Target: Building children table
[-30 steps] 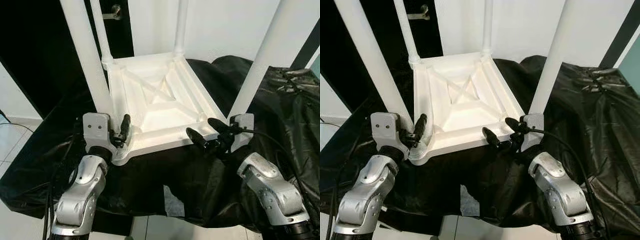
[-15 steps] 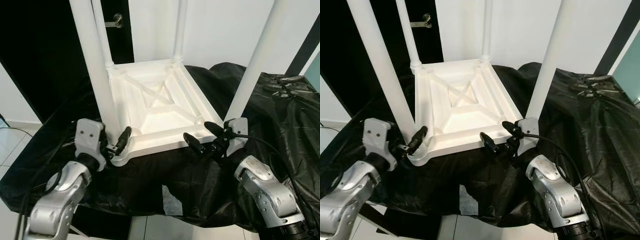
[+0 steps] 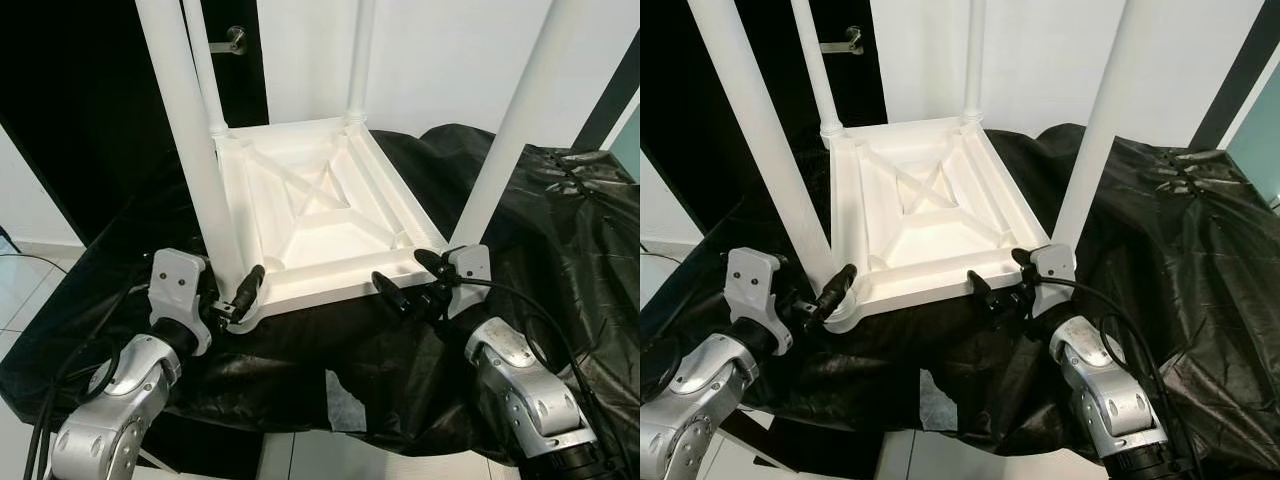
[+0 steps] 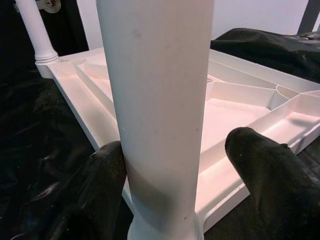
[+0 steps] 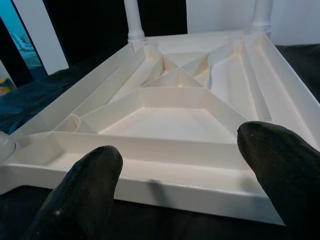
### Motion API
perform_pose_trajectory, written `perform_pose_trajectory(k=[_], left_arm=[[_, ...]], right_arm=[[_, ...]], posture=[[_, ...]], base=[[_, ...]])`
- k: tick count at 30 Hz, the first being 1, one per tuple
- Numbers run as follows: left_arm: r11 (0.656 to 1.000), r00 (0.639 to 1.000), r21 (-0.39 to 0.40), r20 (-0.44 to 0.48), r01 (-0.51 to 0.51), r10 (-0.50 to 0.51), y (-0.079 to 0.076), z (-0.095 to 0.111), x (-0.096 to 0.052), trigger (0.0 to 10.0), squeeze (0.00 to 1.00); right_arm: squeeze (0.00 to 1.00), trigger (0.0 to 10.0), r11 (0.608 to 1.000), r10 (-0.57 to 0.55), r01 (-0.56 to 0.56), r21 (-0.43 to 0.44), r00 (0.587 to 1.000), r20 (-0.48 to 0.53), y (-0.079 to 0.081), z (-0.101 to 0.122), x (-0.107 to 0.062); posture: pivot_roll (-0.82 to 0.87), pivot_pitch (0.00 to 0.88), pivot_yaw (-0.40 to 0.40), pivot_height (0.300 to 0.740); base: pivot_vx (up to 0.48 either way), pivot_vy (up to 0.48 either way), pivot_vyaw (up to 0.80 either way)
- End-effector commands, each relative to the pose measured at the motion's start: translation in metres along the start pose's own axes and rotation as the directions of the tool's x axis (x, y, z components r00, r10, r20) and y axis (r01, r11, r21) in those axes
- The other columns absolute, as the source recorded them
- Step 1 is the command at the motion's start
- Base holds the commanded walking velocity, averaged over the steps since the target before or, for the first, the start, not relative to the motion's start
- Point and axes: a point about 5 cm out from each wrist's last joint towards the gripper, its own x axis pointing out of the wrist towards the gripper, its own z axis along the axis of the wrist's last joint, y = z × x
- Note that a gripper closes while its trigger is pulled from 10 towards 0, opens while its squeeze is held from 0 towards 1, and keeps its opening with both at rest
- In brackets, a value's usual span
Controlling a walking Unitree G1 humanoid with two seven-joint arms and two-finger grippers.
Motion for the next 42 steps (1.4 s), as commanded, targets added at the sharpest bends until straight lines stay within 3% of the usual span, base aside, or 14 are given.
perform_pose_trajectory(k=[1,4,5,10,12,14,17,19,20,22,23,25,37,42], left_arm=[[1.0,1.0,-0.016,-0.014,0.015,-0.015,-0.004,-0.003,0.006,10.0,0.0],[0.999,0.999,-0.018,-0.005,-0.045,0.044,0.002,-0.002,0.009,10.0,0.0],[0.996,0.996,-0.017,0.003,-0.093,0.093,0.006,-0.001,0.013,10.0,0.0],[0.992,0.992,-0.02,0.006,-0.125,0.125,0.009,0.0,0.016,10.0,0.0],[0.989,0.989,-0.023,0.006,-0.148,0.148,0.01,0.0,0.018,10.0,0.0],[0.982,0.982,-0.026,0.004,-0.189,0.189,0.013,0.001,0.023,10.0,0.0],[0.978,0.979,-0.034,0.009,-0.204,0.204,0.014,0.001,0.025,10.0,0.0],[0.967,0.968,-0.059,0.014,-0.25,0.251,0.017,0.003,0.031,10.0,0.0],[0.967,0.968,-0.059,0.014,-0.25,0.251,0.017,0.003,0.031,10.0,0.0],[0.946,0.949,-0.091,0.025,-0.31,0.313,0.02,0.006,0.04,10.0,0.0],[0.946,0.949,-0.091,0.025,-0.31,0.313,0.02,0.006,0.04,10.0,0.0],[0.936,0.939,-0.112,0.038,-0.335,0.34,0.02,0.008,0.047,10.0,0.0],[0.936,0.941,-0.122,0.047,-0.329,0.336,0.015,0.008,0.051,10.0,0.0],[0.929,0.933,-0.13,0.051,-0.347,0.355,0.015,0.009,0.053,10.0,0.0]], right_arm=[[0.0,10.0,1.0,-0.01,0.01,-0.013,1.0,-0.006,0.0,-0.004,-0.002],[0.0,10.0,1.0,-0.012,0.012,-0.029,1.0,-0.011,0.002,-0.006,-0.002],[0.0,10.0,0.997,-0.017,0.015,-0.074,0.999,-0.027,0.004,-0.009,-0.003],[0.0,10.0,0.992,-0.035,0.029,-0.125,0.998,-0.05,0.003,-0.013,-0.004],[0.0,10.0,0.983,-0.041,0.029,-0.182,0.997,-0.065,0.002,-0.016,-0.004],[0.0,10.0,0.941,-0.064,0.025,-0.337,0.993,-0.103,-0.003,-0.021,-0.005],[0.0,10.0,0.908,-0.063,0.011,-0.418,0.992,-0.11,-0.004,-0.021,-0.004],[0.0,10.0,0.787,-0.1,-0.004,-0.617,0.986,-0.133,-0.011,-0.023,-0.002],[0.0,10.0,0.787,-0.1,-0.004,-0.617,0.986,-0.133,-0.011,-0.023,-0.002],[0.0,10.0,0.664,-0.112,-0.046,-0.746,0.981,-0.16,-0.017,-0.027,-0.001],[0.0,10.0,0.664,-0.112,-0.046,-0.746,0.981,-0.16,-0.017,-0.027,-0.001],[0.0,10.0,0.581,-0.106,-0.07,-0.811,0.981,-0.161,-0.017,-0.029,0.0],[0.0,10.0,0.552,-0.084,-0.068,-0.831,0.987,-0.137,-0.013,-0.028,0.004],[0.0,10.0,0.571,-0.107,-0.024,-0.82,0.989,-0.103,-0.013,-0.029,0.004]], posture=[[0.06,0.0,-0.021,0.74],[0.06,0.0,-0.017,0.74],[0.06,0.0,-0.016,0.74],[0.05,0.0,-0.009,0.74],[0.05,0.0,-0.006,0.74],[0.04,0.0,-0.004,0.74],[0.04,0.0,-0.002,0.74],[0.04,0.0,0.0,0.74],[0.04,0.0,0.0,0.74],[0.03,0.0,-0.003,0.74],[0.03,0.0,-0.003,0.74],[0.03,0.0,-0.003,0.74],[0.03,0.0,-0.003,0.74],[0.03,0.0,-0.01,0.74]], base=[[0.0,0.0,0.0],[0.0,0.0,0.0],[0.0,0.0,0.0],[0.0,0.0,0.0],[0.0,0.0,0.0],[0.0,0.0,0.0],[0.0,0.0,0.0],[0.0,0.0,0.0],[0.0,0.0,0.0],[0.0,0.0,0.0],[0.0,0.0,0.0],[0.0,0.0,0.0],[0.0,0.0,0.0],[0.0,0.0,0.0]])
